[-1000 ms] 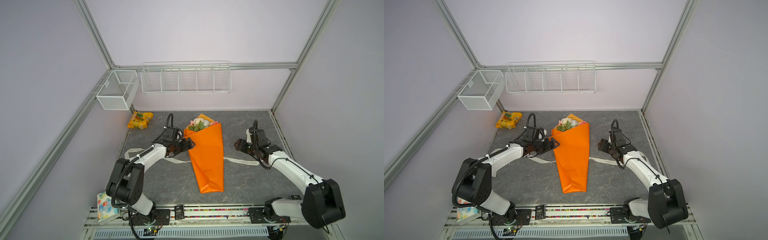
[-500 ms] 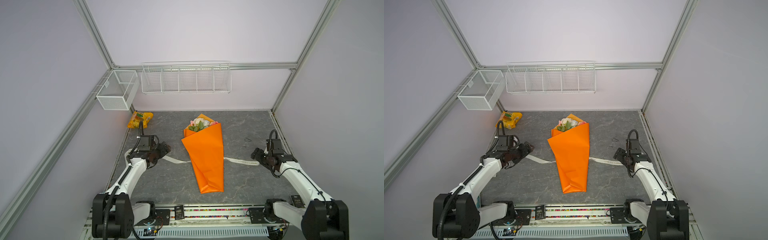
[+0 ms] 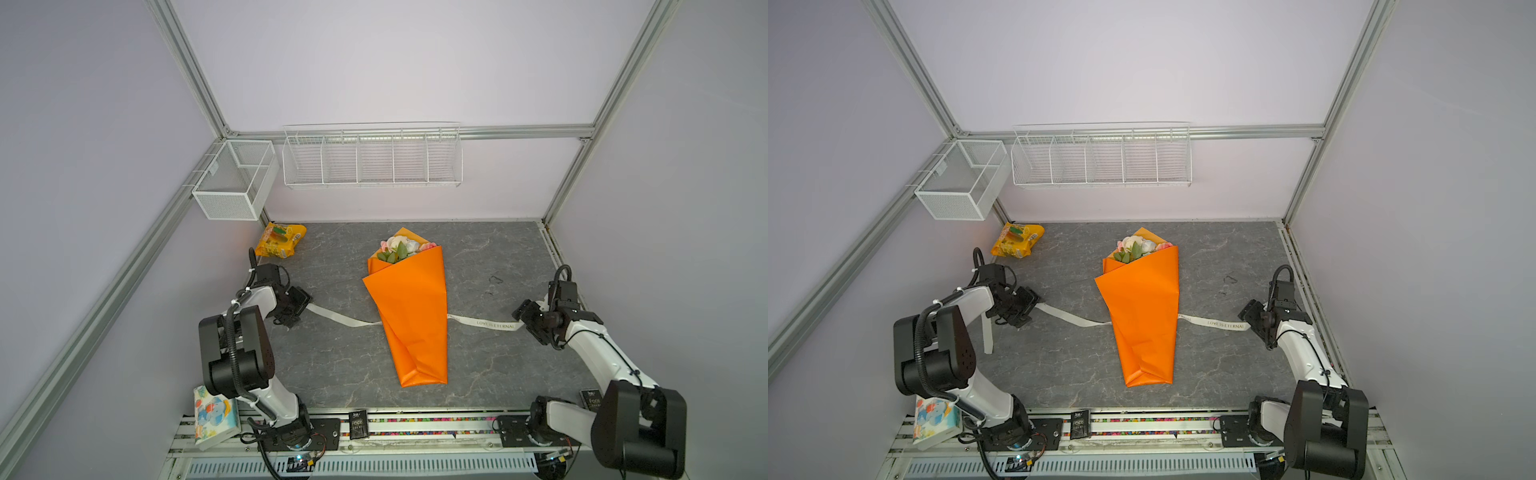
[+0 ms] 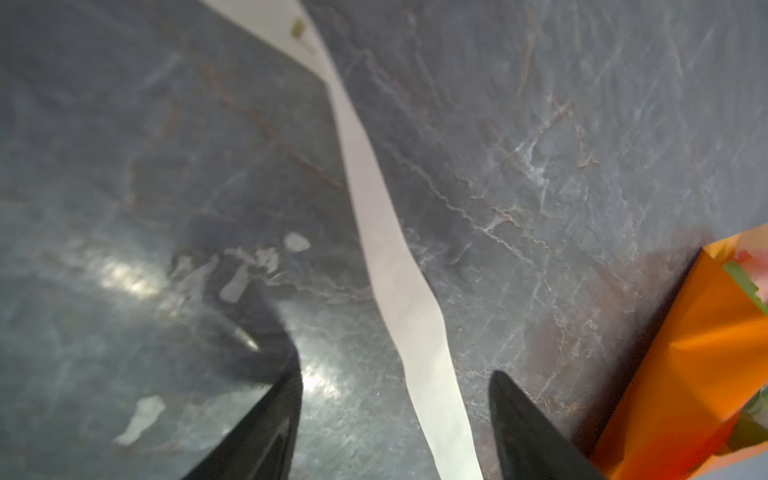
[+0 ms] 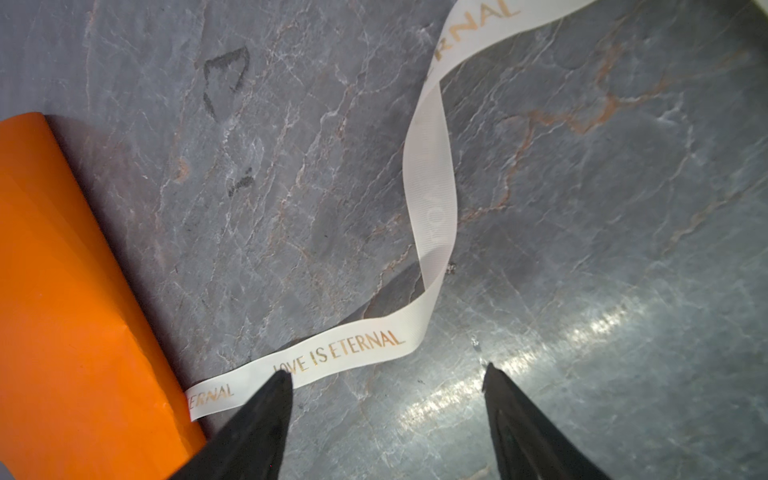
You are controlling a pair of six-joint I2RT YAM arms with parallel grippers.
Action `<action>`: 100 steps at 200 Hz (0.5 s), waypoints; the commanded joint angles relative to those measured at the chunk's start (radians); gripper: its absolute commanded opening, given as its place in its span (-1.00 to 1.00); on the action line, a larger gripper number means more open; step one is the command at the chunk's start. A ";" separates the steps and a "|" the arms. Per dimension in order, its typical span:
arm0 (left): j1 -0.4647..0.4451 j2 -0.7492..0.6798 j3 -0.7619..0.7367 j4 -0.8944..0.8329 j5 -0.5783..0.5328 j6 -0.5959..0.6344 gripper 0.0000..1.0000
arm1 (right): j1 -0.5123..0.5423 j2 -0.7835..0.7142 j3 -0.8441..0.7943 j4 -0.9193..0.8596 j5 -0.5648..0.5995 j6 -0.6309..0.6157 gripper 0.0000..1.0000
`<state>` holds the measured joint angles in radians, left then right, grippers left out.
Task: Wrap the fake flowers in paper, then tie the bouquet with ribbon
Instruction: 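Grasp the ribbon ends with the left and right grippers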
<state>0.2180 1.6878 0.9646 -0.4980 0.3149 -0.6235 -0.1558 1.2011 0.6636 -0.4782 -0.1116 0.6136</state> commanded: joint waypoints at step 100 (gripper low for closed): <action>0.003 0.057 -0.033 0.136 0.166 -0.003 -1.00 | -0.126 0.236 0.066 0.161 -0.034 -0.126 0.48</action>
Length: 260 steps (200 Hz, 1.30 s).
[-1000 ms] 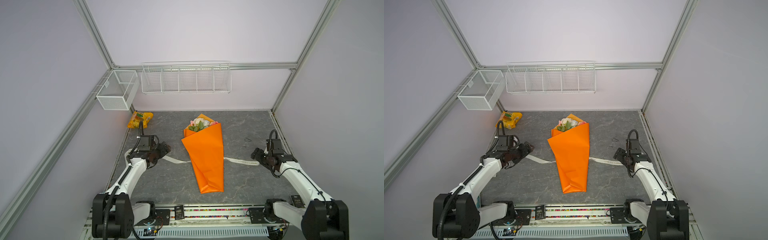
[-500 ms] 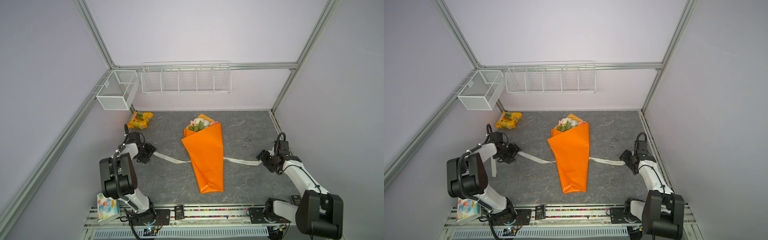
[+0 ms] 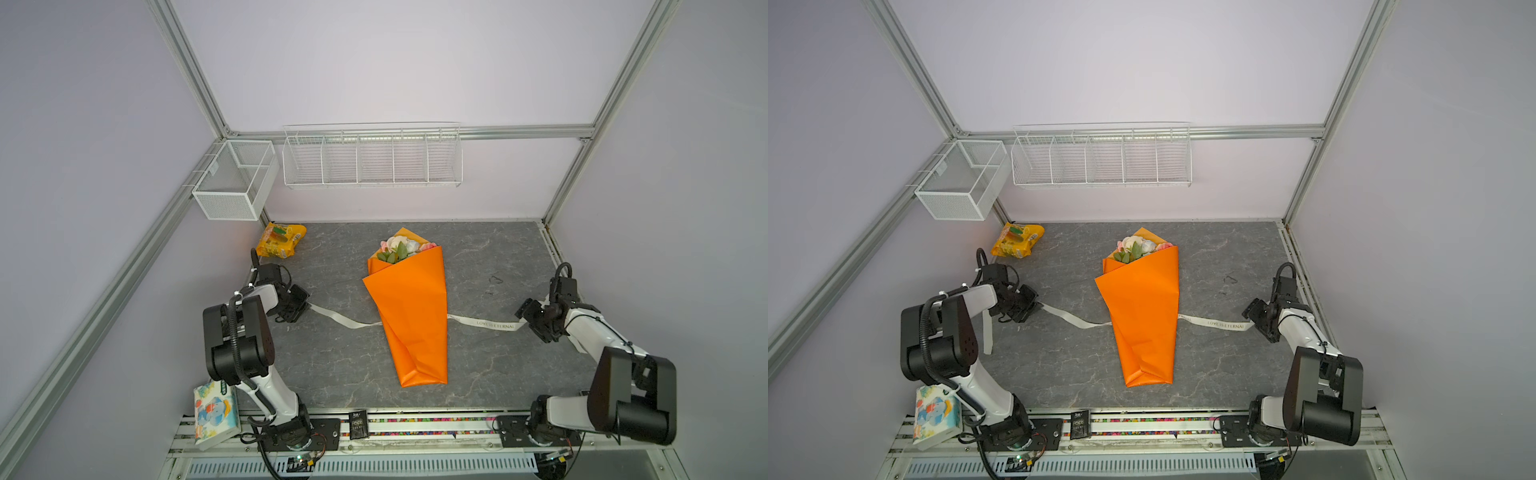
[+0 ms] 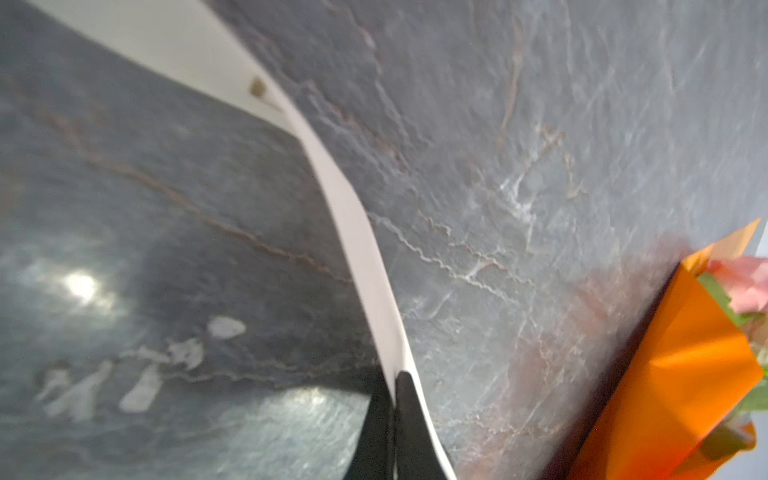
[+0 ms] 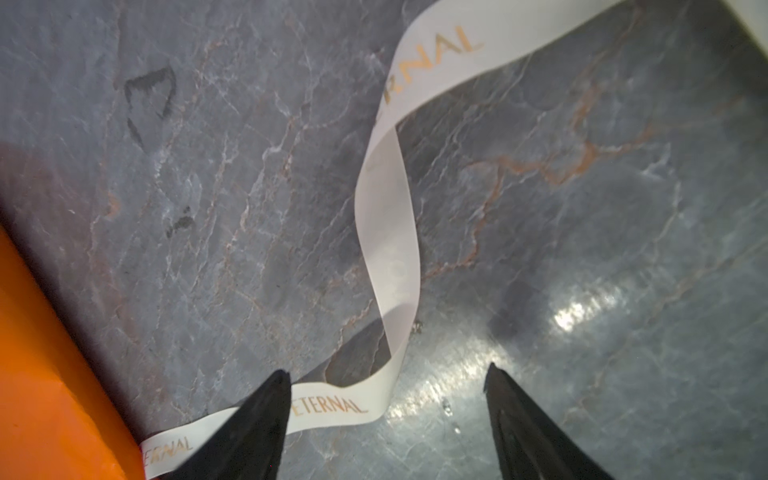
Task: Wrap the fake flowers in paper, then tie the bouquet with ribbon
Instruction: 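Grasp the ribbon ends with the left and right grippers, then lift both ribbon ends and cross them over the cone's front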
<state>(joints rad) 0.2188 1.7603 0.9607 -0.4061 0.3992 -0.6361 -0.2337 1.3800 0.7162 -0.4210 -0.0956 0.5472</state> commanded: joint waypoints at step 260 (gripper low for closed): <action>-0.445 -0.740 -0.149 0.004 0.122 0.035 -1.00 | 0.819 0.132 0.580 0.070 -0.197 -0.124 -0.87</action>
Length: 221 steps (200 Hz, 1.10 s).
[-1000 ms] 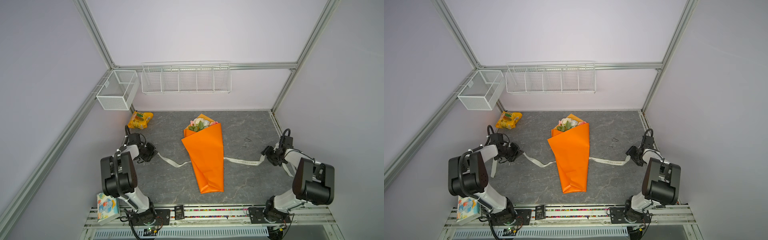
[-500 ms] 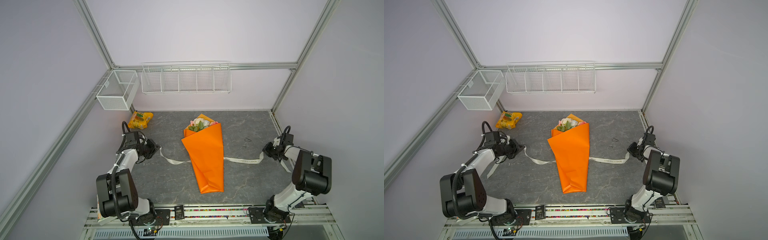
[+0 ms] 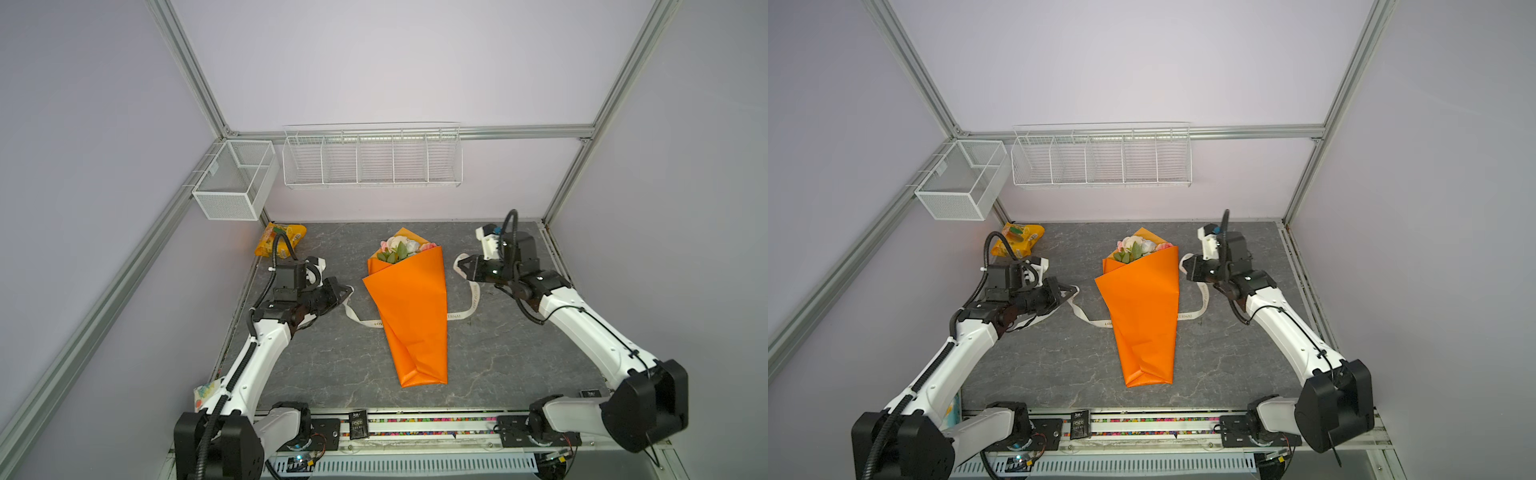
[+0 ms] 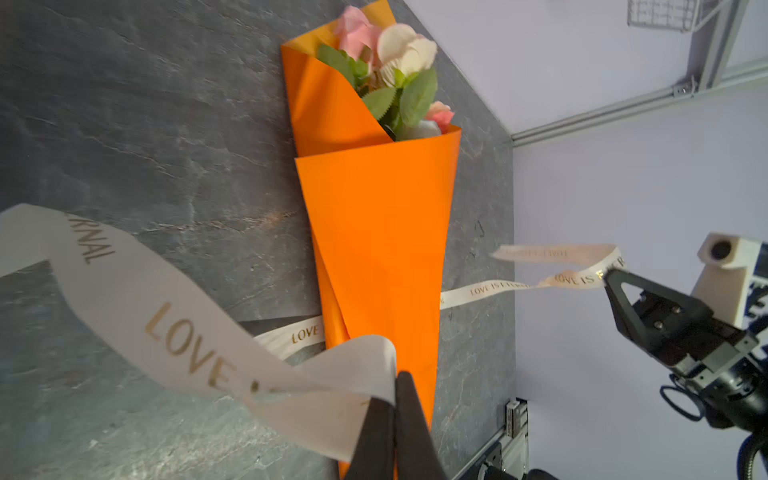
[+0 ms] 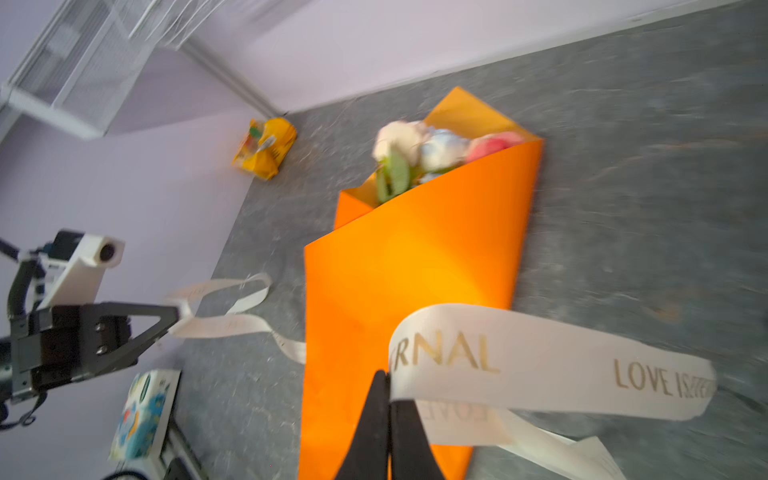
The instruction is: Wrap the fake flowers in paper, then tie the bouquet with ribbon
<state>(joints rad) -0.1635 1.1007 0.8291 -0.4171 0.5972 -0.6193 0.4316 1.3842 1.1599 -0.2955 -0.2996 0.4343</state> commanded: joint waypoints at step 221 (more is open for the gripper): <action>-0.443 0.360 0.409 -0.161 -0.190 0.268 -1.00 | 0.175 -0.014 -0.197 0.092 0.114 0.066 0.10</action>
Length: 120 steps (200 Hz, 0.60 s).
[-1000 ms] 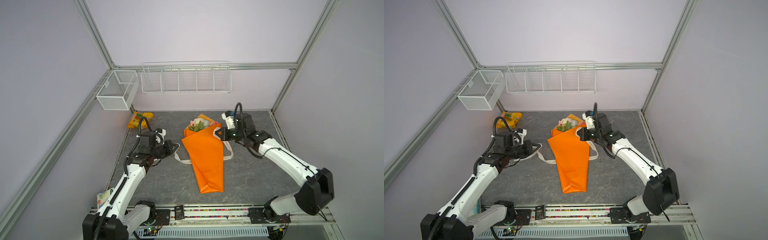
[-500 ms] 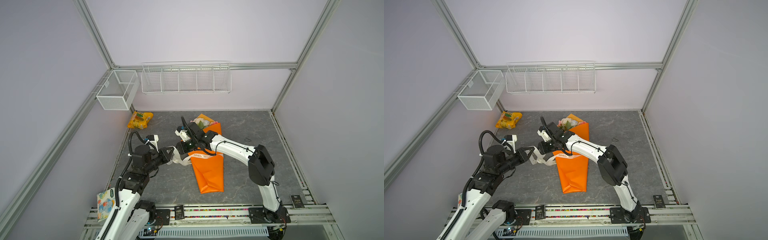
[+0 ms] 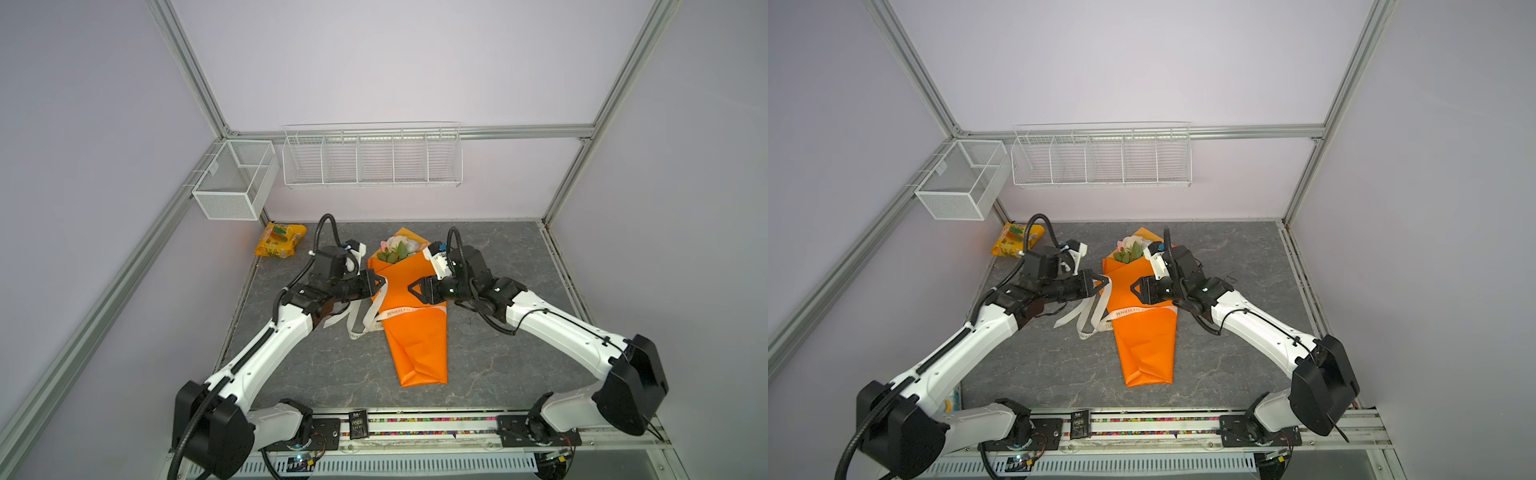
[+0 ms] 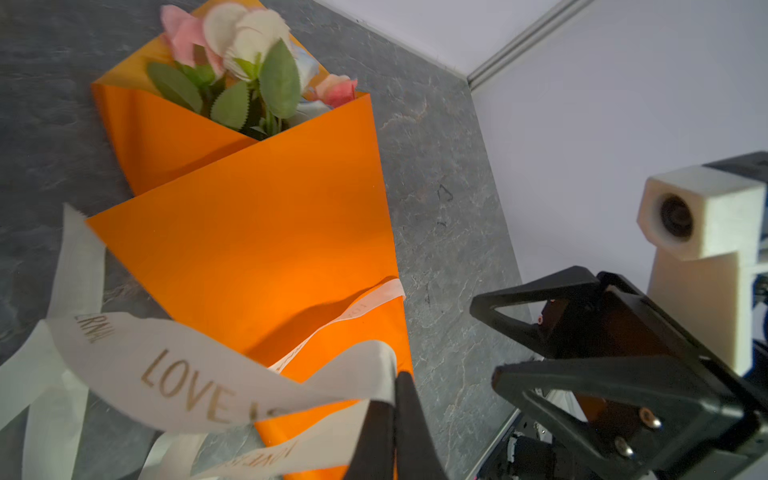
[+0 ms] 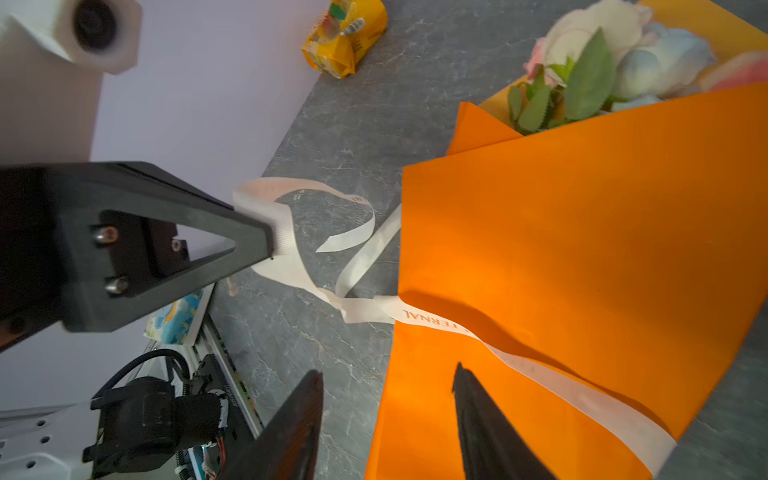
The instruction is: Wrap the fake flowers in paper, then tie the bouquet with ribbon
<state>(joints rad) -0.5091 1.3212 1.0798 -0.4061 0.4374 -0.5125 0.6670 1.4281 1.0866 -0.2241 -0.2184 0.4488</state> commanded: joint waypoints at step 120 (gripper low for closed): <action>-0.183 0.728 0.645 -0.592 -0.162 0.437 -0.13 | -0.139 -0.100 -0.264 0.024 0.012 0.068 0.10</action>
<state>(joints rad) -0.6876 2.0731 1.7275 -0.9150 0.3462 -0.1276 0.5308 1.3258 0.8455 -0.2028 -0.2173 0.5240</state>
